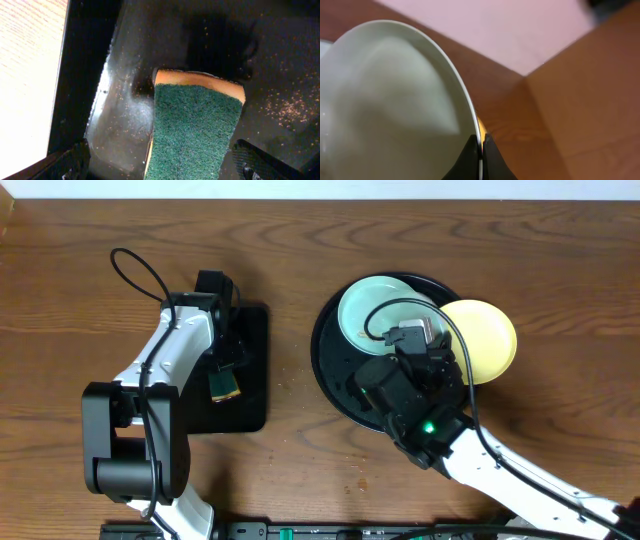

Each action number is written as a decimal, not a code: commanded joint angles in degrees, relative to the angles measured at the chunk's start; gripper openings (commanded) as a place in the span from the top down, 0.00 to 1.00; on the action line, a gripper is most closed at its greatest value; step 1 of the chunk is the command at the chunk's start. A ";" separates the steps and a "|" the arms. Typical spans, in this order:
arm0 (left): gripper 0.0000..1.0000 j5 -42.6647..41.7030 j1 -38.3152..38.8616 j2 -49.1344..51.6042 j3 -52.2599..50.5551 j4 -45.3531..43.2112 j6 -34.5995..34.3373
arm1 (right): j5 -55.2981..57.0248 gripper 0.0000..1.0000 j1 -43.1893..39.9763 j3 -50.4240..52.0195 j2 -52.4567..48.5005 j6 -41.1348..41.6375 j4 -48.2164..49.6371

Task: Clean dirty plates on tray and stack at the side
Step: 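Grasp the light-blue plate rim with the right gripper and tilt it up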

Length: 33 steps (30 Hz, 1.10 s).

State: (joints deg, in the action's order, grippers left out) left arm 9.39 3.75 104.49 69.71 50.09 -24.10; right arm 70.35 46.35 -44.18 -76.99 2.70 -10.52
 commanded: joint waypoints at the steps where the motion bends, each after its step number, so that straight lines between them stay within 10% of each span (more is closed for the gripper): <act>1: 0.09 0.74 -0.35 0.33 -0.61 0.15 0.09 | 9.14 0.99 0.46 -0.20 -0.42 -2.21 2.60; 19: 0.09 0.74 -0.35 0.33 -0.61 0.15 0.09 | 5.33 0.99 2.03 -0.20 0.42 -3.30 2.97; 33: 0.09 -0.85 -0.35 0.33 -0.61 -0.87 0.07 | -33.11 0.99 -8.79 -0.22 3.65 15.67 -13.27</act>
State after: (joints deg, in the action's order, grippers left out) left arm 9.34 3.75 104.49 69.67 49.06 -24.10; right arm 45.52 41.23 -44.14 -74.17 11.44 -21.54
